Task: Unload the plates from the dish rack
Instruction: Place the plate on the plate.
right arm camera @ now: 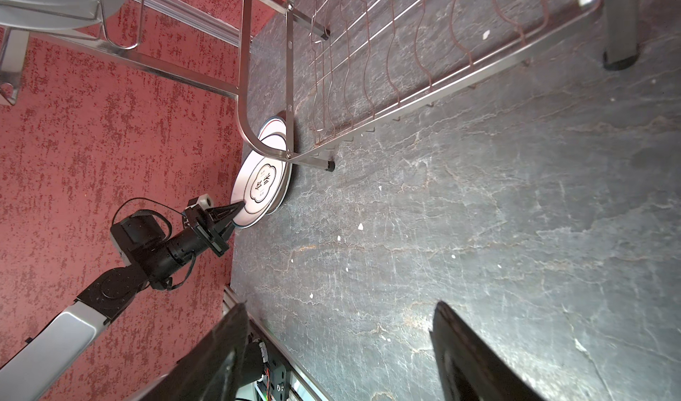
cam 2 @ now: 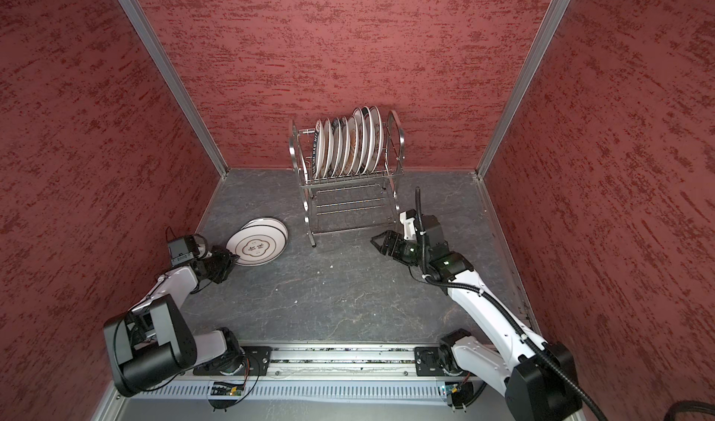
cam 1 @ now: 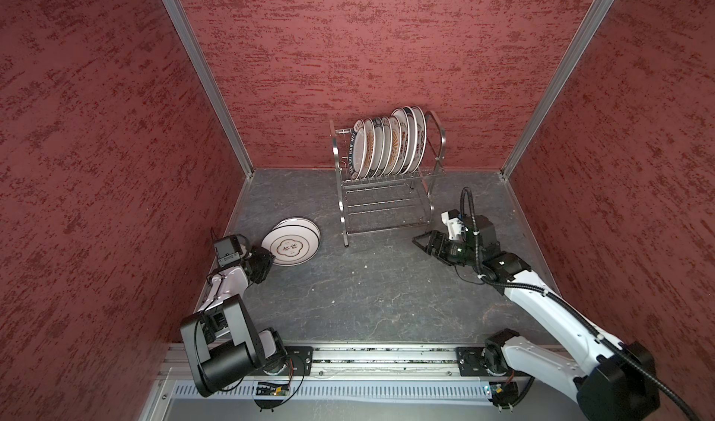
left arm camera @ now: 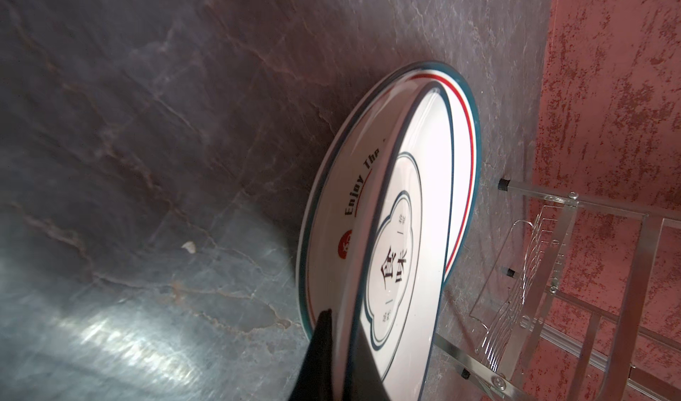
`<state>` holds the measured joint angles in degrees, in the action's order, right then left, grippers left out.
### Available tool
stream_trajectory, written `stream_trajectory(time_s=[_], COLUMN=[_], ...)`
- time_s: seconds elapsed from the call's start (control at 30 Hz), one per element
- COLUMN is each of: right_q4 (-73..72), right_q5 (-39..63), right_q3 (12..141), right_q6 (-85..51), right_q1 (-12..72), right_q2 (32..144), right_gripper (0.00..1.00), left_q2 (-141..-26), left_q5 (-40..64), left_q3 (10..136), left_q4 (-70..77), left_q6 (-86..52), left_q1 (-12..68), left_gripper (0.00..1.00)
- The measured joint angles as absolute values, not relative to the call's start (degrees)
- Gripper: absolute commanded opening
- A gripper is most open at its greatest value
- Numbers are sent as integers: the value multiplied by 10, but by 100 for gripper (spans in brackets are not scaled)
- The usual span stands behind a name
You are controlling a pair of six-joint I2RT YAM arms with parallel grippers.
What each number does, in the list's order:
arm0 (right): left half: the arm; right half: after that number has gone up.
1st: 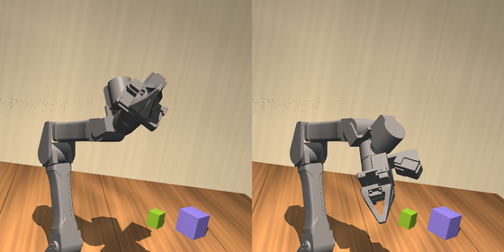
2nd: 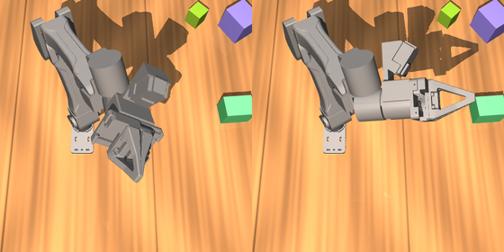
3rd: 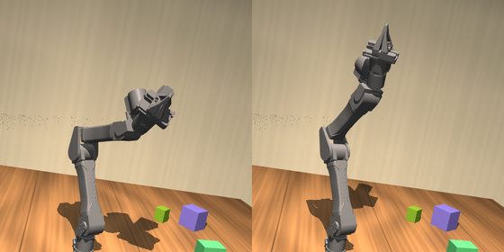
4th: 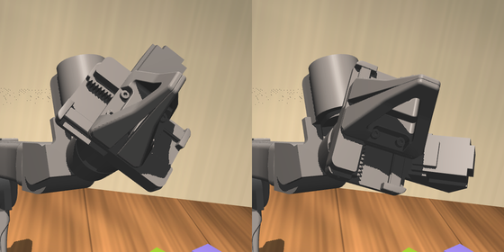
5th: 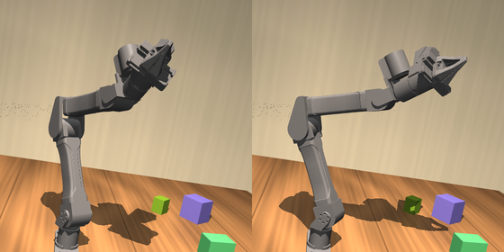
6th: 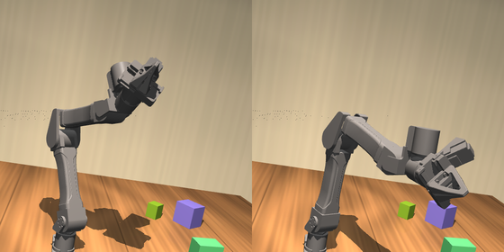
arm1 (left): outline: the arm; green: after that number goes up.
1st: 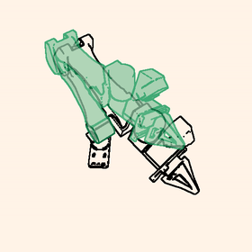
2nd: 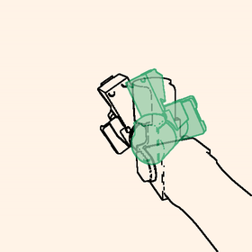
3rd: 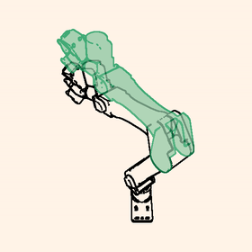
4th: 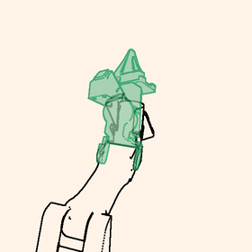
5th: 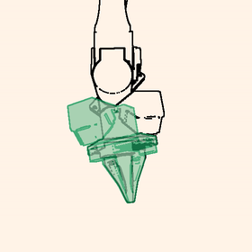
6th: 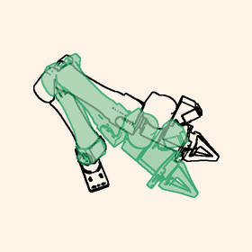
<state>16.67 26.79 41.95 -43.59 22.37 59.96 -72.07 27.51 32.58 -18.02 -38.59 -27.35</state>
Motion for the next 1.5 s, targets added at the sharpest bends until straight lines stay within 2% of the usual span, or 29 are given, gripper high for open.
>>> stream_trajectory(time_s=[0.3,0.57,0.83,1.0,1.5], right_q4=[166,166,160,157,157], right_q5=[268,268,269,270,270], right_q3=[420,420,419,419,419], right_q6=[-432,-430,-430,-430,-430], right_q1=[223,223,223,223,223], right_q2=[600,600,608,613,613], right_gripper=[79,79,79,79,79], left_q2=[-741,-759,-759,-770,-808], left_q5=[251,238,226,217,203], left_q3=[345,352,366,377,411], left_q4=[-198,-222,-225,-231,-236], left_q6=[-376,-371,-369,-369,-366], left_q1=[-264,-248,-239,-236,-222], left_gripper=[19,35,44,54,65])
